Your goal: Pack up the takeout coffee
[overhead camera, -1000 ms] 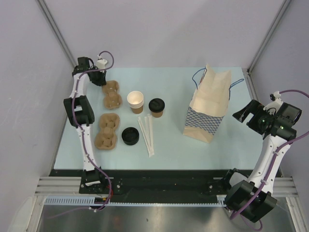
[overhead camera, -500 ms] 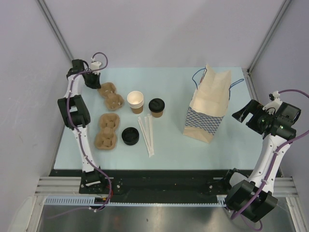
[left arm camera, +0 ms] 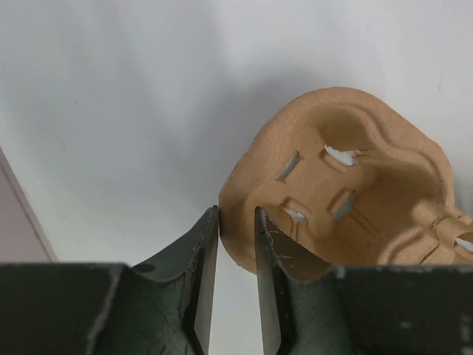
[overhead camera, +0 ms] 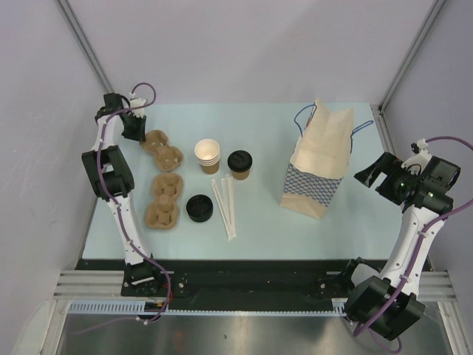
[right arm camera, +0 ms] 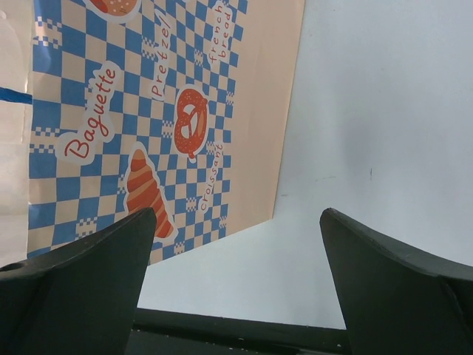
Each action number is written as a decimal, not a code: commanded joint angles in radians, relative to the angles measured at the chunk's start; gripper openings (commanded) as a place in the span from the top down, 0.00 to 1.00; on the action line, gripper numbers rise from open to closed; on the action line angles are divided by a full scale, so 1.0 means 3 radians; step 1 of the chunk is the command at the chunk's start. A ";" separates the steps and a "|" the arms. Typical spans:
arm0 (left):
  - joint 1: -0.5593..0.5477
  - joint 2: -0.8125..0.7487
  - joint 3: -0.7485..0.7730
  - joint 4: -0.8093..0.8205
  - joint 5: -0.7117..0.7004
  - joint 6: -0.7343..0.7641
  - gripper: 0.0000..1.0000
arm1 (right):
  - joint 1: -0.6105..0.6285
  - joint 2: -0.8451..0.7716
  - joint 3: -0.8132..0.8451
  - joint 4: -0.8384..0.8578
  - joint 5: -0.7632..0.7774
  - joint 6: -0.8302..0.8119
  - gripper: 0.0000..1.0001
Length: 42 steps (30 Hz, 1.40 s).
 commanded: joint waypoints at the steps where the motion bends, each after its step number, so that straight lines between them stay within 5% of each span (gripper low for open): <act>1: 0.0039 0.0034 0.0208 -0.0187 0.0036 -0.0041 0.69 | 0.0011 -0.0064 -0.0003 0.0098 -0.0080 -0.0022 0.00; 11: 0.0054 0.0111 0.0249 -0.0229 0.0159 -0.0020 0.70 | 0.0006 -0.0075 0.0022 0.0282 -0.0162 -0.0048 0.00; 17: 0.0074 0.0050 0.0285 -0.0173 0.0241 -0.0030 1.00 | -0.0040 0.0048 0.0237 0.0542 -0.0223 -0.0140 0.00; 33: 0.0044 -0.1171 0.0097 0.0446 0.0410 -0.1007 1.00 | -0.0250 0.0805 0.1090 0.2030 -0.0529 0.0125 0.00; 42: -0.0150 -0.1862 -0.0164 0.0753 0.0685 -0.1283 1.00 | 0.0077 0.1341 0.1397 0.2747 -0.0709 0.0229 0.00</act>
